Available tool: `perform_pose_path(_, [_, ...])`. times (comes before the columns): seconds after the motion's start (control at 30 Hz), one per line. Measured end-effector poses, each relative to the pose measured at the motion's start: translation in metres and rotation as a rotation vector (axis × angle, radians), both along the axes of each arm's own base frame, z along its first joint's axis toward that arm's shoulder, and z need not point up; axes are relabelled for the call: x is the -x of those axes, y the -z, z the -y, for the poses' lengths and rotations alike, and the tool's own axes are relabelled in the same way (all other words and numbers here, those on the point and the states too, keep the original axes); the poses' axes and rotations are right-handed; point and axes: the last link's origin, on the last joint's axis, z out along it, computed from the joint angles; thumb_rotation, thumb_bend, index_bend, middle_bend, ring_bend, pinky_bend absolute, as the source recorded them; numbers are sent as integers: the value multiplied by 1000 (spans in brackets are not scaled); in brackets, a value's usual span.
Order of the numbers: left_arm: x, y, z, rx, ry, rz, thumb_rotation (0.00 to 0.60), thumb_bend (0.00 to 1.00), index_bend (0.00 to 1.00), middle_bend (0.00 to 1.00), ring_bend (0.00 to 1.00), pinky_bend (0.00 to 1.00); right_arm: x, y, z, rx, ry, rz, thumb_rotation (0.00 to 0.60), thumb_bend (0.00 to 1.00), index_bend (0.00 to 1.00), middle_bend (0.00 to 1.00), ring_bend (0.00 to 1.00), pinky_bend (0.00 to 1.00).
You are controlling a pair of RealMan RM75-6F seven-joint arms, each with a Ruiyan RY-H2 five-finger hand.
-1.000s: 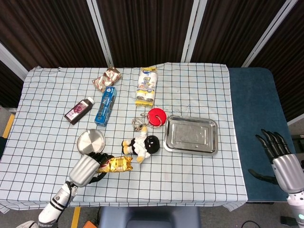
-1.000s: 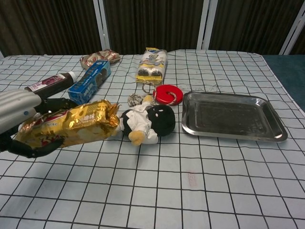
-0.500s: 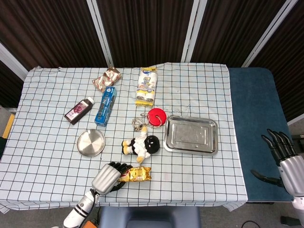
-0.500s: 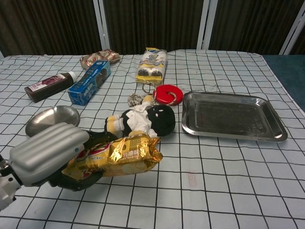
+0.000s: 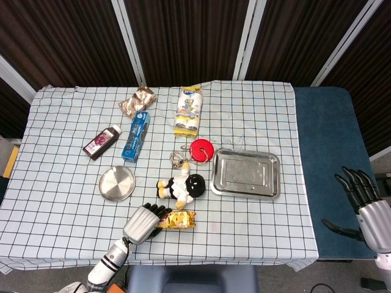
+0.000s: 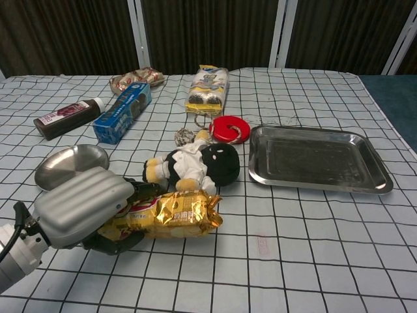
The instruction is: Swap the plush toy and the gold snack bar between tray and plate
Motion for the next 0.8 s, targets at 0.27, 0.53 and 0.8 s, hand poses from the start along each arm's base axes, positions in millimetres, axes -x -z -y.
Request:
perform_pose_path(0.27, [-5,-14,3,68,-32,36,600,429,0,0,0,197,1,1,1,4,4,-5,600,138,54,0,0,1])
perform_pose_path(0.53, [-9,-33,-2,69,-38,52,600,433,0,0,0,193,1,2,1,0,6,-9,600,138,54,0,0,1])
perform_pose_path(0.8, [-16,-56,-33,-41,-67,89,600,430,0,0,0,201,0,3,1,-2,0,-5,600,138,54,0,0,1])
